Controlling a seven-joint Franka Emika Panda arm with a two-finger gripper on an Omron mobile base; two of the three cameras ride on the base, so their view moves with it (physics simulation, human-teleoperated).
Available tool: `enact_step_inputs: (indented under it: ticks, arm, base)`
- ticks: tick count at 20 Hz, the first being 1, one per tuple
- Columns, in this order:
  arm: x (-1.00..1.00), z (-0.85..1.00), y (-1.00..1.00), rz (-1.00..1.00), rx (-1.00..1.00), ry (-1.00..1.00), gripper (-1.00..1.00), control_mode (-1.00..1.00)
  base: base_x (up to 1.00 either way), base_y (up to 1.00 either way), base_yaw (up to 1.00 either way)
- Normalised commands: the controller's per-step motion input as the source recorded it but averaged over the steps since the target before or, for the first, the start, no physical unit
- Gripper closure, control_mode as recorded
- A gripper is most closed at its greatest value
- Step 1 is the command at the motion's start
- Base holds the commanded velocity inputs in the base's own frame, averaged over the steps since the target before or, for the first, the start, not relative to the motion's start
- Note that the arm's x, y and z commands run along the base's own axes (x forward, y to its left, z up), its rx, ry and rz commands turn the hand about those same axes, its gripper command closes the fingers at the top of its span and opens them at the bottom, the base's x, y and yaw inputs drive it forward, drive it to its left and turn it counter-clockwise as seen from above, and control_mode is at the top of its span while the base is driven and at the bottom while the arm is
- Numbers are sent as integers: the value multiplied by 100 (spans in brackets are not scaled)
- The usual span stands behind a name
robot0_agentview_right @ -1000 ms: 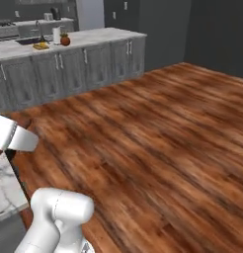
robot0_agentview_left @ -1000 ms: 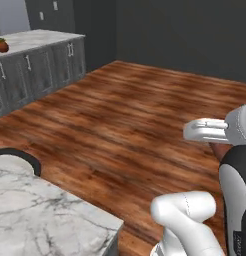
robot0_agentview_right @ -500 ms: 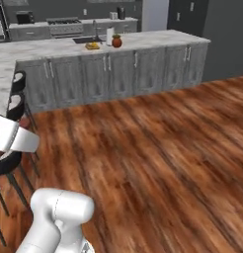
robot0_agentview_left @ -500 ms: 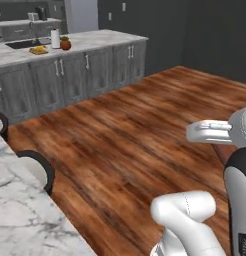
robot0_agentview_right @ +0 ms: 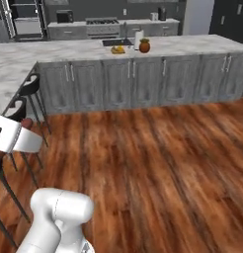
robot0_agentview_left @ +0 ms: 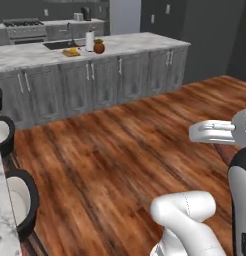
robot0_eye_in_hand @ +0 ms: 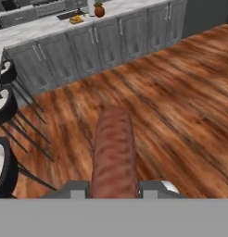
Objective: Retrieve the sausage and cheese from the fridge and place them on the cutting board on the counter.
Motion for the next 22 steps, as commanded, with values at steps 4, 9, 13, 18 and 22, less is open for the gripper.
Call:
enact_step_inputs:
  ticks: [4,9,13,18,22]
  arm:
    - [0,0,0,0,0,0,100,100]
    - [0,0,0,0,0,0,100,100]
    - [0,0,0,0,0,0,100,100]
    - [0,0,0,0,0,0,100,100]
    - [0,0,0,0,0,0,100,100]
  base:
    - [100,-27,45]
    - [100,-41,41]
    - [100,-55,39]
    - [100,-75,28]
    - [100,-100,3]
